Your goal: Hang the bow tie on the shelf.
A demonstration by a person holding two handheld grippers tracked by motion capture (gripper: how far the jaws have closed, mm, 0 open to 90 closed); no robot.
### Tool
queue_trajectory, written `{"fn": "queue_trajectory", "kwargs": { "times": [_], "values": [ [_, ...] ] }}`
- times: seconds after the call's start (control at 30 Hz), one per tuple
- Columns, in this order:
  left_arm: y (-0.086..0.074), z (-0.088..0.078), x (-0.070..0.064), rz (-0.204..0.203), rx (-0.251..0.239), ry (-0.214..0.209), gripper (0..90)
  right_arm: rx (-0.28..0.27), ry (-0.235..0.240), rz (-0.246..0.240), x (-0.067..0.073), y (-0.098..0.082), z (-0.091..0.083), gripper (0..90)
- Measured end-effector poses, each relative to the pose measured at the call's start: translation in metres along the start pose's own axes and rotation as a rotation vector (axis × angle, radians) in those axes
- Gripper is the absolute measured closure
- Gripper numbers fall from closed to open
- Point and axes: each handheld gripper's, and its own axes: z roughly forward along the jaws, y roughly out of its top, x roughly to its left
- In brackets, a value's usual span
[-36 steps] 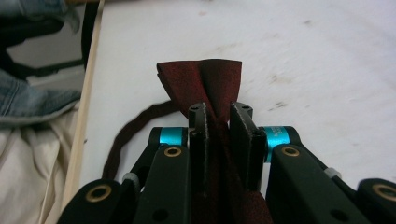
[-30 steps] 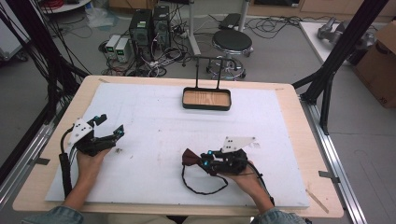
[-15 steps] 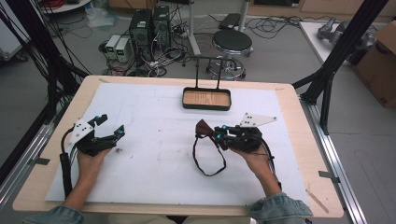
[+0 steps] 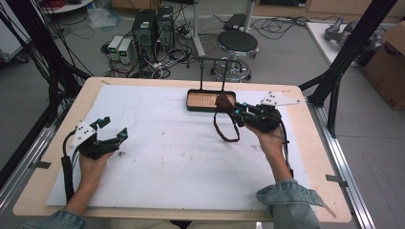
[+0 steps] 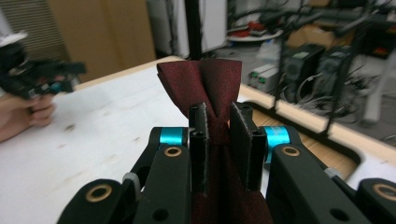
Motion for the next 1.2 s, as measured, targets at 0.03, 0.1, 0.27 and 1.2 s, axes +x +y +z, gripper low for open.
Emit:
{"fn": "queue_trajectory", "kwargs": {
  "times": [0.03, 0.1, 0.27, 1.2],
  "values": [
    [0.0, 0.0, 0.0, 0.001, 0.002, -0.003, 17.7, -0.005, -0.021, -0.001, -0.006, 0.006, 0.0, 77.7],
    [0.0, 0.0, 0.0, 0.0, 0.001, -0.002, 17.7, -0.016, -0.041, -0.004, -0.011, 0.011, 0.0, 77.7],
    [0.0, 0.0, 0.0, 0.001, 0.0, -0.003, 17.7, -0.02, -0.086, 0.006, -0.022, 0.018, 0.0, 77.7],
    [0.0, 0.0, 0.0, -0.002, 0.0, -0.009, 17.9, -0.081, -0.257, 0.066, -0.073, 0.053, 0.023, 77.7]
  ]
}}
